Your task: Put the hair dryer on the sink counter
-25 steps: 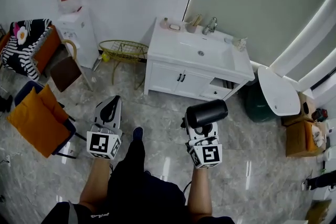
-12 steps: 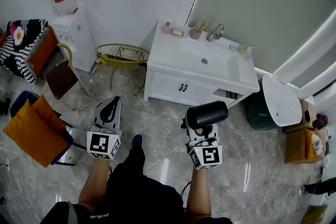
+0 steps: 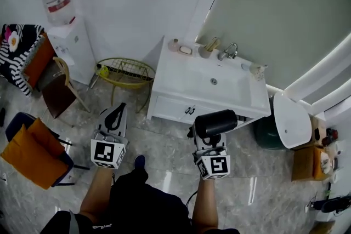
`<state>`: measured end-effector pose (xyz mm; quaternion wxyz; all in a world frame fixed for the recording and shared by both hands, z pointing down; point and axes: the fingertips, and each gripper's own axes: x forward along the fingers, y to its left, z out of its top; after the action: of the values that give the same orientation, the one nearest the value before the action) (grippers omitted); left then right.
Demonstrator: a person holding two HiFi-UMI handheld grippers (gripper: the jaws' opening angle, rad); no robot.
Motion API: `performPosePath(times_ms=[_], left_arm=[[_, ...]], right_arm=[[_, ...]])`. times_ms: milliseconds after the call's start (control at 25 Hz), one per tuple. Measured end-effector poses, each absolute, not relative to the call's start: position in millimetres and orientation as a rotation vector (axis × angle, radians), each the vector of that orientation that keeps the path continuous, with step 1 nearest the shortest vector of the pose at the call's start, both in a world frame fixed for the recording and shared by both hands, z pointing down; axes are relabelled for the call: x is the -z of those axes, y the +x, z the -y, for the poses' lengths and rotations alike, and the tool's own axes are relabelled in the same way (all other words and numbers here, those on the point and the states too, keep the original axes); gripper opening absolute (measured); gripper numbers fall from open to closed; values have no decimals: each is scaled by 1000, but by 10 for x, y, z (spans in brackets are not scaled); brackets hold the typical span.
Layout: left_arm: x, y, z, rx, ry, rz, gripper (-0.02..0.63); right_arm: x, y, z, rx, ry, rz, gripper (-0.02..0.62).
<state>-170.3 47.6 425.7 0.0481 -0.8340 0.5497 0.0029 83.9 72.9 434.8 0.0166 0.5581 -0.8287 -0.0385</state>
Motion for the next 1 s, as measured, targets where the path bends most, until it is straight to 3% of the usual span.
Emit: performPosePath(times_ms=[360, 1000], left_arm=[[-4214, -1851, 420, -16, -2549, -1657, 26], [-4211, -1369, 1006, 20, -2568, -1639, 26]], right_arm=[[-4286, 667, 113, 118, 1768, 2563, 218], [-4290, 1047, 768, 101, 1752, 2573, 218]])
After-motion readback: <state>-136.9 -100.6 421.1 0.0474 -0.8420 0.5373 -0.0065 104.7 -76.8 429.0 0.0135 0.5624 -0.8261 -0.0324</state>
